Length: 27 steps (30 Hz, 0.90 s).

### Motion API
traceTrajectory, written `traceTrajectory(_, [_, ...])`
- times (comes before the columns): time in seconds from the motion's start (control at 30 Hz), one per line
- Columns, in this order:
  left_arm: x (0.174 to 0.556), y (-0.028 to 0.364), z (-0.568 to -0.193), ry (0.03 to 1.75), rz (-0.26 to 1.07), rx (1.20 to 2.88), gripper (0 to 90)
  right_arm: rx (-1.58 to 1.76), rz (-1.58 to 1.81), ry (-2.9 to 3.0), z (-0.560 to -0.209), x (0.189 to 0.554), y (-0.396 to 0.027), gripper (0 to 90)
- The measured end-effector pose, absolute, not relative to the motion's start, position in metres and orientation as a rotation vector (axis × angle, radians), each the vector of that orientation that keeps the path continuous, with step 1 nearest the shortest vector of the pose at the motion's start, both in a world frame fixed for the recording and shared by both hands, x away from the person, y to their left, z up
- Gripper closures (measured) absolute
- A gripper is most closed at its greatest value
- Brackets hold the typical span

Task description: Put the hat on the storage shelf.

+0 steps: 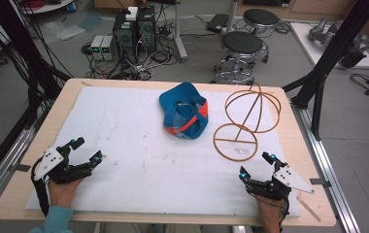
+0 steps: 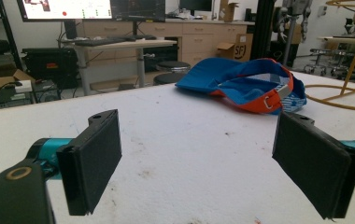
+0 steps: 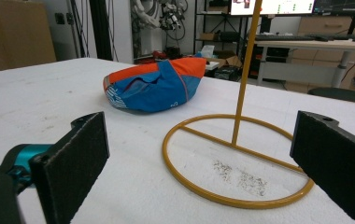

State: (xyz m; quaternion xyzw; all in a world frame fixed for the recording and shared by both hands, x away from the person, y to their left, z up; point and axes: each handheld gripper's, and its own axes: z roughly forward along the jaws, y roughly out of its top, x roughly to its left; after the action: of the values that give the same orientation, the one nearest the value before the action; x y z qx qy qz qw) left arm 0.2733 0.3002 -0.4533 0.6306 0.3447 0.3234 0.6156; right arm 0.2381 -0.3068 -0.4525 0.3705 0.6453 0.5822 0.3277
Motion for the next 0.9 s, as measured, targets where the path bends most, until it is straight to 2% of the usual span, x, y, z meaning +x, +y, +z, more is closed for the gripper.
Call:
traceTrajectory(0.6, [0.279,0.301,-0.451,0.823,0.706,1.484,15.6,0.974,1.542,1.683,-0.453,0.238,-0.308,3.4])
traceTrajectory(0.9, [0.288,0.300,-0.430,0.805,0.657,1.545,15.6,0.972,1.540,1.683,-0.453,0.239,-0.308,3.4])
